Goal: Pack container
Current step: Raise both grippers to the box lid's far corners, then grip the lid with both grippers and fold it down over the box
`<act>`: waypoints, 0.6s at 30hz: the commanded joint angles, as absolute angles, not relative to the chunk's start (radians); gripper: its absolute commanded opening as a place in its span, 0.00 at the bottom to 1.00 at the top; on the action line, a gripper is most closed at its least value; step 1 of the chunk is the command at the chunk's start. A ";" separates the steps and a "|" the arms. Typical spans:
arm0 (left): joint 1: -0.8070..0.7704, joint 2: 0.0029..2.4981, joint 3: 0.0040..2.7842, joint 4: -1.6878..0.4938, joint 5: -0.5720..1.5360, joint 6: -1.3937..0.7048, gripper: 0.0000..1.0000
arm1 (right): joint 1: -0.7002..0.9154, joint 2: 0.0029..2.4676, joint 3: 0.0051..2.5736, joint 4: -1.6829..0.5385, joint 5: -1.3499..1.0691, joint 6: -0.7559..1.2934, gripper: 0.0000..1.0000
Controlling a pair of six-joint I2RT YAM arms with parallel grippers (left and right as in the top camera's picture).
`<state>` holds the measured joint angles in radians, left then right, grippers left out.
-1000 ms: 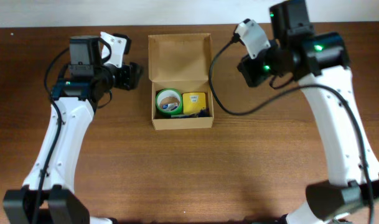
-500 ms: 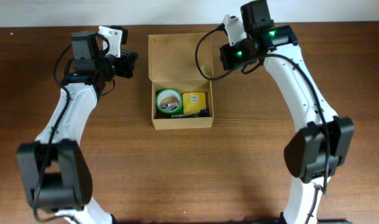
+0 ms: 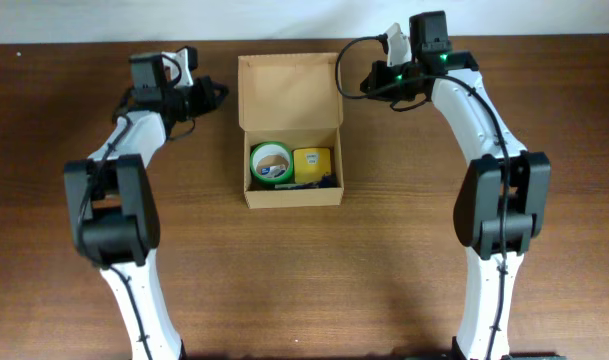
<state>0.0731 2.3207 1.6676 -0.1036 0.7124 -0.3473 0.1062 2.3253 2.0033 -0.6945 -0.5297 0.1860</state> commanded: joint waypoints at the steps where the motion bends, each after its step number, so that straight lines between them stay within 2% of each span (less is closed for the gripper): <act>1: 0.055 2.363 1.758 -0.124 0.781 -0.381 0.02 | 0.111 2.349 2.000 -0.674 -0.609 0.237 0.04; 12: -0.005 2.366 1.766 -0.124 0.791 -0.381 0.02 | 0.127 2.409 2.000 -0.564 -0.739 0.331 0.04; 18: -0.008 2.365 1.767 -0.119 0.903 -0.381 0.02 | 0.144 2.411 2.000 -0.548 -0.816 0.330 0.04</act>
<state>-0.0090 2.3566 1.7481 -0.1204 0.8089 -0.3687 0.1341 2.4023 2.0026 -0.5610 -0.7364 0.3222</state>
